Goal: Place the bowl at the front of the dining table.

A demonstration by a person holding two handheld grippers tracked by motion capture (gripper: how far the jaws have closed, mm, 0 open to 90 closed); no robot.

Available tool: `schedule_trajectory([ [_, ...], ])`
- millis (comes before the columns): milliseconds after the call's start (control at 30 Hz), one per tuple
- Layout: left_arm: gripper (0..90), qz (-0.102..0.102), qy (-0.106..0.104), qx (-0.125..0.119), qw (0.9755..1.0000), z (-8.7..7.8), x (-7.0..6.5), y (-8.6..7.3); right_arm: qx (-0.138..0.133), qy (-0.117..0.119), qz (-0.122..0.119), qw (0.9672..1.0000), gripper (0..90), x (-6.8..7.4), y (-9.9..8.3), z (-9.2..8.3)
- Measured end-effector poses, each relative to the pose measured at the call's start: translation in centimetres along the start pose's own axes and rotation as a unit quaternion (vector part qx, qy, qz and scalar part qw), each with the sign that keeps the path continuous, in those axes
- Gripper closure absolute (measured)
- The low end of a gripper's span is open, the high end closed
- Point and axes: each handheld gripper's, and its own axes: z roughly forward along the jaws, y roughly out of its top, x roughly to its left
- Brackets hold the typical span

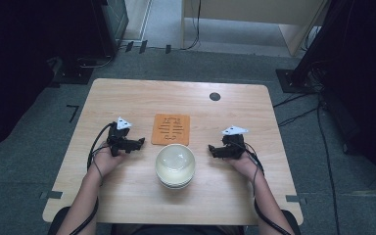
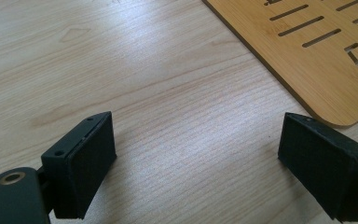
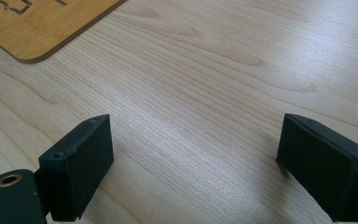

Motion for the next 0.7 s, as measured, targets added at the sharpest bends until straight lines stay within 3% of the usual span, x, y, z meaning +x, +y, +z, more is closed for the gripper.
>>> schedule_trajectory([
  [700,9.4,-0.014,0.017,0.001,0.9998,0.28,-0.35,0.25,0.001,-0.001,-0.001,1.0000,9.8,0.02,0.01,0.01],
])
